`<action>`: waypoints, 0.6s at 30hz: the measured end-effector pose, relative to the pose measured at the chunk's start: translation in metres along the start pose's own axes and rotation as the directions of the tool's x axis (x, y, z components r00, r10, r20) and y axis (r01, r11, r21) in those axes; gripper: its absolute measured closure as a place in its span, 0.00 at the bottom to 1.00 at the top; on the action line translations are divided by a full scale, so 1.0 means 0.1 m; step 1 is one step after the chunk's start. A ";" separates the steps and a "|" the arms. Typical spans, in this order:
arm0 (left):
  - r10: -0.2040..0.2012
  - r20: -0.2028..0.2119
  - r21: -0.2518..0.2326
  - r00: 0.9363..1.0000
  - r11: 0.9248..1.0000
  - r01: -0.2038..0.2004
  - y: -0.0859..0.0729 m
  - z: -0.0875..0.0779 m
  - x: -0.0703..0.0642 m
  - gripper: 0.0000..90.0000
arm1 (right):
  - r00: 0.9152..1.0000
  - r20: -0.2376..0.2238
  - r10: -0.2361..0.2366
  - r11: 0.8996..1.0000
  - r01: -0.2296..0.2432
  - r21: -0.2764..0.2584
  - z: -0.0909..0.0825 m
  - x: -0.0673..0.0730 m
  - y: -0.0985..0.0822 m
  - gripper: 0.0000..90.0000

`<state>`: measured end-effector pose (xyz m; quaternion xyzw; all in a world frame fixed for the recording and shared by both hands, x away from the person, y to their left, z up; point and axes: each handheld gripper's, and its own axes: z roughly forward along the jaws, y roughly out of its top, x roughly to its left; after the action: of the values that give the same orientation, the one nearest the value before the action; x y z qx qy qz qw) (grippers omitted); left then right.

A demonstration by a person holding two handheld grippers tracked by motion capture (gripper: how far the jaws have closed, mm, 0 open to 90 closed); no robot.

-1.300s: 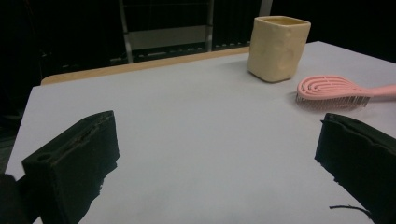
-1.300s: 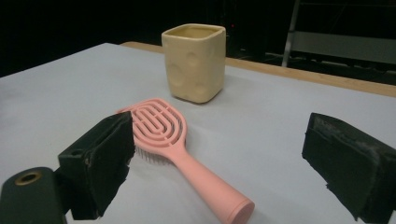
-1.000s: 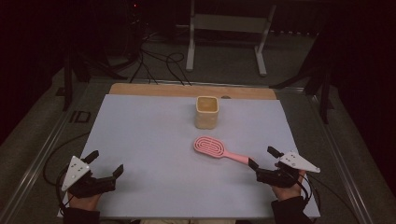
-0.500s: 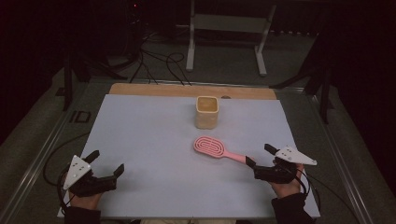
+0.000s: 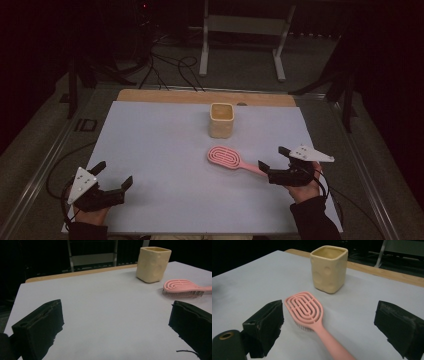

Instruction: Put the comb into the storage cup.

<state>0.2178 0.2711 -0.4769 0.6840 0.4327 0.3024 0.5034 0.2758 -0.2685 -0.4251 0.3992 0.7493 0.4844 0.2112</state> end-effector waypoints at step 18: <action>0.004 0.003 0.007 1.000 1.000 -0.004 -0.01 0.01 -0.02 0.00 | 0.998 -0.003 -0.058 0.995 0.058 0.078 0.15 0.03 0.32 0.10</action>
<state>0.2179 0.2690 -0.4783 0.6872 0.4317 0.3006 0.5011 0.2973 -0.2508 -0.4029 0.3850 0.7790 0.4485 0.2092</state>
